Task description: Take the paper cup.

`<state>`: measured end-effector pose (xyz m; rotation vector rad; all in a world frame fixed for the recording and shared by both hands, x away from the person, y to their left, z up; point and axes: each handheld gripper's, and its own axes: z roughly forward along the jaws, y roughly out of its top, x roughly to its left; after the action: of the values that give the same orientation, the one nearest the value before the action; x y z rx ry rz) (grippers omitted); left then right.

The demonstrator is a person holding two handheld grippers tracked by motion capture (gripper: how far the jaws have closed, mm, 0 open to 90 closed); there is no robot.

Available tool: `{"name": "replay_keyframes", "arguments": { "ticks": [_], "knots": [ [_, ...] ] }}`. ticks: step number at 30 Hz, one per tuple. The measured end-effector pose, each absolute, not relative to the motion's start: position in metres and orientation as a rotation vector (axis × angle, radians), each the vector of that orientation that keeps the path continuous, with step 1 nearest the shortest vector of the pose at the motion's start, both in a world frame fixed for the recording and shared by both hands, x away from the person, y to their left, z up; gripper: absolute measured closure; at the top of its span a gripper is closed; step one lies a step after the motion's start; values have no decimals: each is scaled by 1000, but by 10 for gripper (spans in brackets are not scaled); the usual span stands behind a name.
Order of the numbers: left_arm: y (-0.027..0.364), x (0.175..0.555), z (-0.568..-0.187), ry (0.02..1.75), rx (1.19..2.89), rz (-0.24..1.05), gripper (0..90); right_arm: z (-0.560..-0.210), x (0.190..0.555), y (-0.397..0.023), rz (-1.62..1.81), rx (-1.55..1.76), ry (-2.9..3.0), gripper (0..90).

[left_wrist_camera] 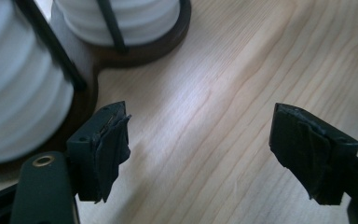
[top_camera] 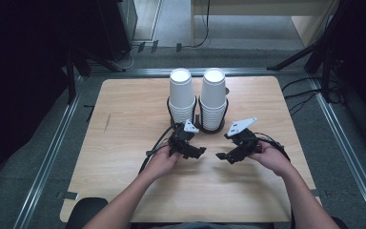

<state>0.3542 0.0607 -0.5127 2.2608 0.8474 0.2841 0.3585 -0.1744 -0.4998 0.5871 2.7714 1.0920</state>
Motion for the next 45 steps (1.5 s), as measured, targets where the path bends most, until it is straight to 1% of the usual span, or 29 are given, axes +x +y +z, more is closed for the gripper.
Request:
{"name": "replay_keyframes", "arguments": {
  "ticks": [3, 4, 6, 8, 10, 12, 13, 16, 18, 19, 20, 21, 22, 25, 26, 27, 28, 29, 32, 33, 34, 35, 36, 37, 41, 42, 45],
  "knots": [
    [58, 354, -508, 817, 2255, 299, 157, -497, 359, -175, 1099, 616, 2774, 135],
    [57, 355, -506, 816, 2249, 278, 157, -496, 360, -175, 1106, 645, 2780, 135],
    [55, 355, -504, 843, 2248, 221, 129, -495, 362, -176, 1105, 686, 2848, 135],
    [54, 353, -504, 841, 2273, 216, 126, -495, 363, -177, 1102, 669, 2879, 135],
    [54, 351, -505, 822, 2293, 237, 126, -494, 361, -175, 1108, 636, 2880, 141],
    [57, 349, -505, 785, 2297, 189, 97, -493, 362, -174, 1128, 644, 2880, 141],
    [57, 349, -505, 785, 2297, 189, 85, -493, 362, -174, 1128, 644, 2880, 141],
    [58, 349, -505, 787, 2300, 167, 86, -492, 362, -175, 1152, 671, 2875, 139],
    [60, 349, -505, 776, 2313, 118, 86, -491, 363, -175, 1142, 685, 2876, 139],
    [60, 349, -505, 776, 2313, 118, 88, -491, 363, -175, 1142, 685, 2876, 139],
    [60, 349, -505, 781, 2317, 113, 109, -492, 361, -175, 1131, 676, 2896, 193],
    [61, 350, -505, 786, 2315, 102, 109, -492, 361, -175, 1131, 676, 2896, 193],
    [62, 350, -504, 801, 2298, 85, 144, -492, 360, -174, 1127, 679, 2918, 216],
    [64, 351, -502, 802, 2293, 81, 159, -490, 360, -174, 1130, 679, 2924, 240],
    [65, 351, -502, 803, 2293, 86, 159, -489, 360, -174, 1130, 671, 2918, 267],
    [66, 351, -501, 799, 2292, 93, 187, -489, 359, -175, 1124, 670, 2917, 286],
    [68, 350, -499, 789, 2283, 90, 295, -488, 359, -176, 1124, 677, 2904, 318],
    [68, 350, -499, 789, 2283, 90, 316, -488, 359, -176, 1124, 677, 2904, 318],
    [70, 349, -495, 780, 2265, 86, 341, -488, 359, -179, 1133, 678, 2875, 362],
    [70, 349, -495, 780, 2265, 86, 344, -488, 359, -179, 1133, 678, 2875, 362],
    [71, 348, -494, 775, 2261, 95, 353, -489, 359, -180, 1135, 706, 2869, 407],
    [71, 348, -494, 766, 2264, 106, 353, -489, 359, -180, 1135, 706, 2869, 407],
    [71, 347, -492, 761, 2261, 137, 366, -489, 359, -180, 1133, 713, 2869, 433],
    [72, 345, -490, 747, 2250, 167, 434, -489, 360, -181, 1137, 724, 2862, 451],
    [75, 347, -488, 756, 2228, 137, 478, -487, 360, -182, 1163, 730, 2855, 452],
    [76, 348, -488, 767, 2221, 112, 488, -486, 360, -183, 1173, 712, 2849, 444],
    [77, 348, -487, 767, 2217, 106, 512, -484, 360, -183, 1161, 722, 2859, 441]
  ]
}}
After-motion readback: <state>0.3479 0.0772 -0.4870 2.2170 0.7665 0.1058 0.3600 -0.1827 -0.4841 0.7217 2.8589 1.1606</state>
